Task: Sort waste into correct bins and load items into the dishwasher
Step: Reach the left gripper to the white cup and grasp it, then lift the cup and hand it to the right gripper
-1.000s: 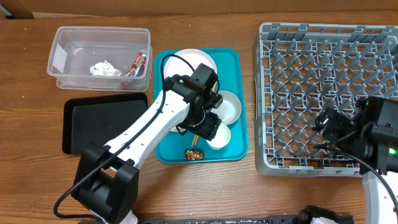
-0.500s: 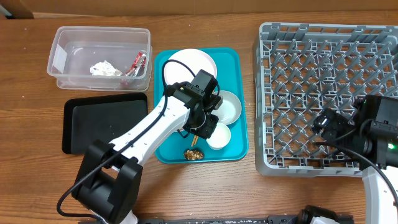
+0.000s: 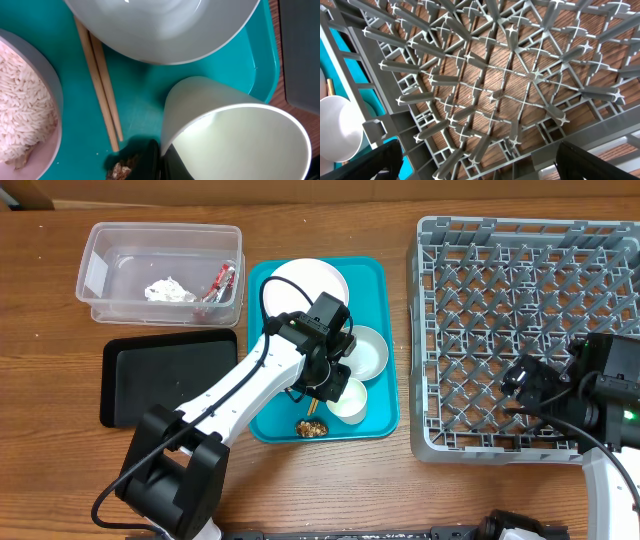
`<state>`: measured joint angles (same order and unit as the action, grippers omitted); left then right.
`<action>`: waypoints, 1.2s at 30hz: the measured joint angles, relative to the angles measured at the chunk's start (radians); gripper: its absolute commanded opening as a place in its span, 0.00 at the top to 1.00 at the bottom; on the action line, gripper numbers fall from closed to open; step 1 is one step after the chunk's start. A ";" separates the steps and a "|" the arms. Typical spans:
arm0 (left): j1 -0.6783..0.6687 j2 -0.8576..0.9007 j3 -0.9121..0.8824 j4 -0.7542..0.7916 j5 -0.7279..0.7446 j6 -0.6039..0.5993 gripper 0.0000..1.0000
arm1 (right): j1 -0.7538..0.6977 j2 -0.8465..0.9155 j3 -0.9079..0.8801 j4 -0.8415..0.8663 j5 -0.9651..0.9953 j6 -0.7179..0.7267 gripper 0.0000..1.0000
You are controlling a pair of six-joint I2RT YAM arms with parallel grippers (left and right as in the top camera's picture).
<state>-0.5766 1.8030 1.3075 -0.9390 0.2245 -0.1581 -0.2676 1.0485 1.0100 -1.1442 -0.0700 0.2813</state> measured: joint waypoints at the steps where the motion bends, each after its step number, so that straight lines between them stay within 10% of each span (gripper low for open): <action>1: 0.000 0.000 0.000 -0.007 0.000 0.000 0.96 | 0.000 0.000 0.000 0.000 0.000 0.000 0.00; 11: 0.136 -0.005 0.256 -0.151 0.156 0.035 0.96 | 0.000 0.000 0.000 0.115 -0.024 0.002 0.00; 20: 0.396 -0.013 0.317 0.126 0.729 0.002 0.96 | 0.000 0.091 0.005 0.383 -0.785 -0.293 0.00; 27: 0.397 0.029 0.317 0.182 1.072 -0.004 0.96 | 0.081 0.251 0.005 0.494 -1.173 -0.436 0.00; 36: 0.288 0.034 0.317 0.204 1.130 -0.020 0.96 | 0.243 0.311 0.006 0.805 -1.258 -0.410 0.00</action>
<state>-0.2890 1.8366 1.6241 -0.7353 1.3548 -0.1780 -0.0246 1.3590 1.0161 -0.3393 -1.3277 -0.1287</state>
